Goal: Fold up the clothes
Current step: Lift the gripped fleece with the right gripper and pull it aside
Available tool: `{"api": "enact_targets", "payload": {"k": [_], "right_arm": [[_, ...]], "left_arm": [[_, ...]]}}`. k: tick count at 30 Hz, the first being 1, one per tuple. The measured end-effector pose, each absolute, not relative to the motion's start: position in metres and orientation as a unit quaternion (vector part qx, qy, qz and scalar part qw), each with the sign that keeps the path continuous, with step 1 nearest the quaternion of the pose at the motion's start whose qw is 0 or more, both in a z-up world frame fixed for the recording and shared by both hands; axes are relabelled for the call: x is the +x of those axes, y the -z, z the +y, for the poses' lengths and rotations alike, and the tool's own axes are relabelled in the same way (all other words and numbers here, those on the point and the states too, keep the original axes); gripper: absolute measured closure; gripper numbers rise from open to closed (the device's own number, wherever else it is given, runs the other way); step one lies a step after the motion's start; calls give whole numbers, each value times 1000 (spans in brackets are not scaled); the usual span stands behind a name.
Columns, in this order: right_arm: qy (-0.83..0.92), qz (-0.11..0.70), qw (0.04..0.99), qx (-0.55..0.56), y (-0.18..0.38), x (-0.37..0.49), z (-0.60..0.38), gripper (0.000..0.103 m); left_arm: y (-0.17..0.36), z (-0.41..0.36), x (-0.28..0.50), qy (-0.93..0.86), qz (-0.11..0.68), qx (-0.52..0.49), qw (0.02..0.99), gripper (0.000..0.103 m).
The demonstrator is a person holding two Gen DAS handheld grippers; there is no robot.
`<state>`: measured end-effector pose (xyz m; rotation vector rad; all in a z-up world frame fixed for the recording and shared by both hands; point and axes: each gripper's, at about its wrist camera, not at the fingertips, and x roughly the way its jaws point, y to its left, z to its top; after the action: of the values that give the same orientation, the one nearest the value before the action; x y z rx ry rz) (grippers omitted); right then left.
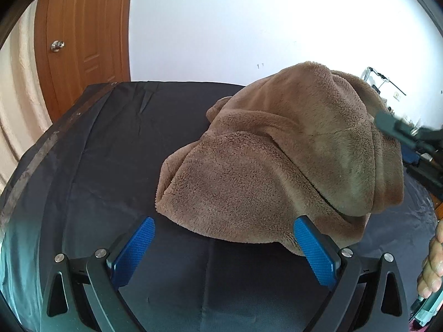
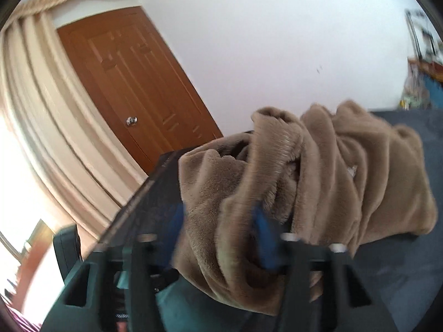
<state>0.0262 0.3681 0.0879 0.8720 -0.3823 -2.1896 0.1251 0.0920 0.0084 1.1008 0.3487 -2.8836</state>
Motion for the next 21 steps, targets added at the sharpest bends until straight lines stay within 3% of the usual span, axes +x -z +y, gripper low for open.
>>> {"api": "enact_targets", "payload": {"k": [1, 2, 8, 9, 11, 15, 18, 21], "right_arm": [[849, -159, 366, 346, -83, 25, 369, 79], [847, -166, 361, 353, -77, 24, 371, 82], [849, -158, 336, 377, -62, 24, 370, 81], [848, -157, 334, 379, -62, 23, 368, 79], [852, -147, 326, 383, -62, 19, 362, 61], [849, -129, 327, 395, -54, 4, 352, 55], [835, -151, 349, 398, -48, 3, 355, 63], [821, -185, 387, 378, -57, 16, 369, 81]], "left_arm": [[-10, 91, 125, 928, 114, 355, 18, 1], [-12, 90, 126, 927, 116, 356, 19, 1], [-11, 85, 109, 927, 107, 360, 15, 1], [-11, 88, 114, 928, 103, 358, 17, 1], [-12, 97, 123, 930, 96, 356, 20, 1], [-9, 90, 121, 928, 92, 361, 22, 1], [-11, 97, 136, 928, 87, 362, 25, 1], [-13, 114, 163, 928, 84, 363, 25, 1]]}}
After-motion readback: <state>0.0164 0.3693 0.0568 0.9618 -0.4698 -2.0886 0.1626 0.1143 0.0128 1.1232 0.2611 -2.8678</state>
